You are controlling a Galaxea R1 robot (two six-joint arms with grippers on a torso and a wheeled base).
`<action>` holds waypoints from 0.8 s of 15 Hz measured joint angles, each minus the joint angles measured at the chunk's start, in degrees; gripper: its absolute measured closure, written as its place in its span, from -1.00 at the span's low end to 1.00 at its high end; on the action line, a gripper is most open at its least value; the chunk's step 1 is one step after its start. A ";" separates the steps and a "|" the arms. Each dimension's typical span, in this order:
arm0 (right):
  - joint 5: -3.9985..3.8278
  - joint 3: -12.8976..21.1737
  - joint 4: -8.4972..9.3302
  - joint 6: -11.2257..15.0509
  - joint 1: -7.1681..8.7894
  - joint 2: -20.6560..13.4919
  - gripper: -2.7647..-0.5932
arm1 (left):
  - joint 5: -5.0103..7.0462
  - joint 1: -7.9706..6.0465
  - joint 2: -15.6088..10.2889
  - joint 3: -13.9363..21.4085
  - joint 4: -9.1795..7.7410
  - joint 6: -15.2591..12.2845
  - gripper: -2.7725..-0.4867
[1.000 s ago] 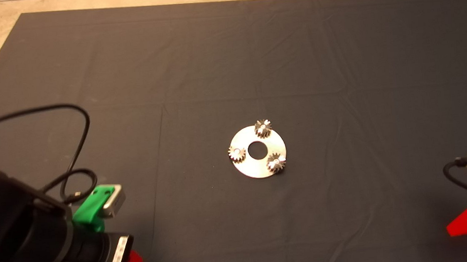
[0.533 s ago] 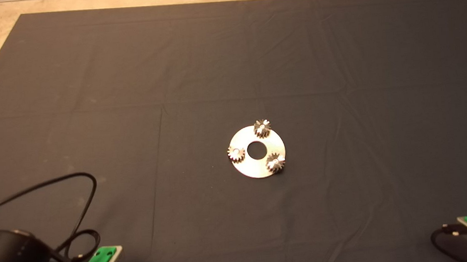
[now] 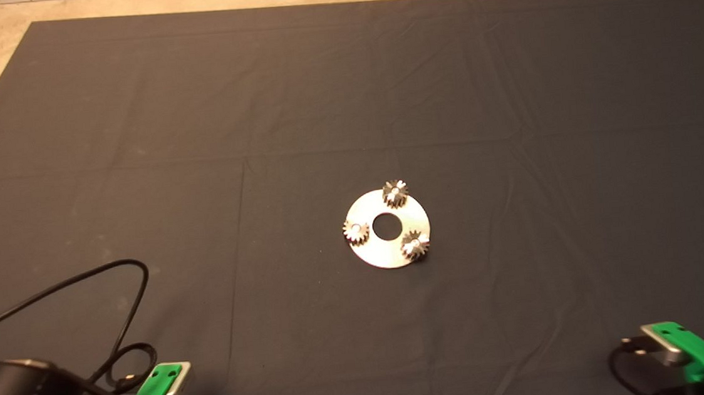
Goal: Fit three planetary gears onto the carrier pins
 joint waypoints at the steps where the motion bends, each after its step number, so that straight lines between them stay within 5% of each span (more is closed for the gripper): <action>1: 0.04 -0.02 -1.31 1.02 0.00 3.73 -0.63 | -0.02 0.00 1.26 0.00 1.33 -0.22 -0.11; 4: 0.96 -0.02 -4.63 4.18 -0.01 11.96 -0.63 | -0.05 -0.04 3.53 0.00 3.02 -0.78 -0.11; 12: 0.44 -0.02 -6.31 6.32 -0.17 12.39 -0.63 | -0.06 -0.06 7.05 0.00 4.06 -2.26 -0.11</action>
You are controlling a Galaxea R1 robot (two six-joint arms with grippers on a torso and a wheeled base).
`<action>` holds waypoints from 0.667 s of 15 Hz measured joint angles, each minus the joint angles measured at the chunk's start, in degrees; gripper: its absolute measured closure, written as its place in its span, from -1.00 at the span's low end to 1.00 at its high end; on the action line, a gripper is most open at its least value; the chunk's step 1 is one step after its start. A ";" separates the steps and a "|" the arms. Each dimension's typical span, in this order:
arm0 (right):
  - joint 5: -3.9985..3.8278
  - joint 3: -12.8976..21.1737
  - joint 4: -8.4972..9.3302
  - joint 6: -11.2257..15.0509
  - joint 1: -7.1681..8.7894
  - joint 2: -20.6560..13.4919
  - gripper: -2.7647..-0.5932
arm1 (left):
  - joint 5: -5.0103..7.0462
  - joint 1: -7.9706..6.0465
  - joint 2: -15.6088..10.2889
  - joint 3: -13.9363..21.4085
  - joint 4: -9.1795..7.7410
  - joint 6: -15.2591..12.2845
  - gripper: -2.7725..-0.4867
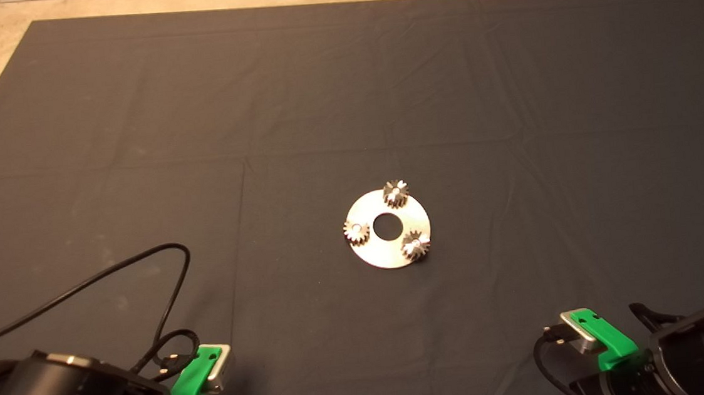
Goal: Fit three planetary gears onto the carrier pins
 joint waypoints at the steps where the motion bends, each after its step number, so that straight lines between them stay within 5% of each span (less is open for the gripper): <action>1: 0.00 0.00 -0.02 0.14 0.00 -0.07 -0.63 | 0.00 0.00 0.24 0.00 0.04 -0.07 -0.11; 10: -0.05 0.00 -0.50 1.24 0.00 0.09 -0.63 | 0.04 0.00 -0.61 0.00 0.06 -1.28 -0.11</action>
